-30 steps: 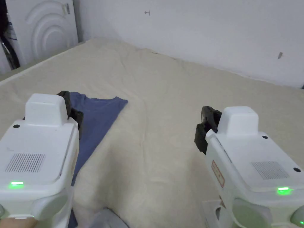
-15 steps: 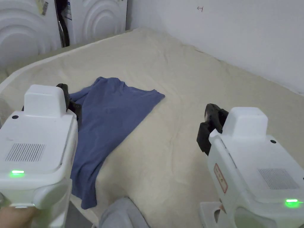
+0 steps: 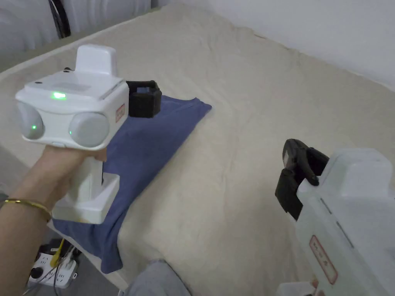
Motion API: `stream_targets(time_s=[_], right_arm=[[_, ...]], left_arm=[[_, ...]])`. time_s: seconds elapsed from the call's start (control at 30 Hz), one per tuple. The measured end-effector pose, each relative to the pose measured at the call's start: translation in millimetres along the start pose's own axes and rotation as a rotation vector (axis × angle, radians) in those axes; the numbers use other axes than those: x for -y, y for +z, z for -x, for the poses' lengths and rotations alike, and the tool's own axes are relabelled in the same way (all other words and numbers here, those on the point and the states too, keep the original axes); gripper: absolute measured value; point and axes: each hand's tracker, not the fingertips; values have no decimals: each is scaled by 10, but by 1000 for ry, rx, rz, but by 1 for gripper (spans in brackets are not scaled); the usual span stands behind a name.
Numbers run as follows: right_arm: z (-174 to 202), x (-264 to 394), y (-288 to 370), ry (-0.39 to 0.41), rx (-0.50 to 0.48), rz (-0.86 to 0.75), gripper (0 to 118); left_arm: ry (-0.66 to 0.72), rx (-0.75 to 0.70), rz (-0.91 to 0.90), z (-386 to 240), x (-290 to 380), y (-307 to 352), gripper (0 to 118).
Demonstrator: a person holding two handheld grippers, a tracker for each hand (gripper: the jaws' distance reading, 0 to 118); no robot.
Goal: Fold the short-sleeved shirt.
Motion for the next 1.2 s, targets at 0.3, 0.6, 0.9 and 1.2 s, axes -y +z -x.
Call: stream_targets(time_s=[0.3, 0.6, 0.9, 1.2], right_arm=[[-247, 256, -450, -26, 20, 128, 1], [-389, 592, -798, -38, 20, 257, 1], [-528, 567, -687, -41, 70, 249, 1], [-656, 338, -93, -93, 126, 141, 1]], left_arm=[[-108, 12, 499, -114, 86, -2184, 118], [-59, -11, 706, -254, 612, -2950, 105], [91, -67, 659, -350, 582, -2751, 4], [69, -86, 453, -128, -225, -1760, 4]])
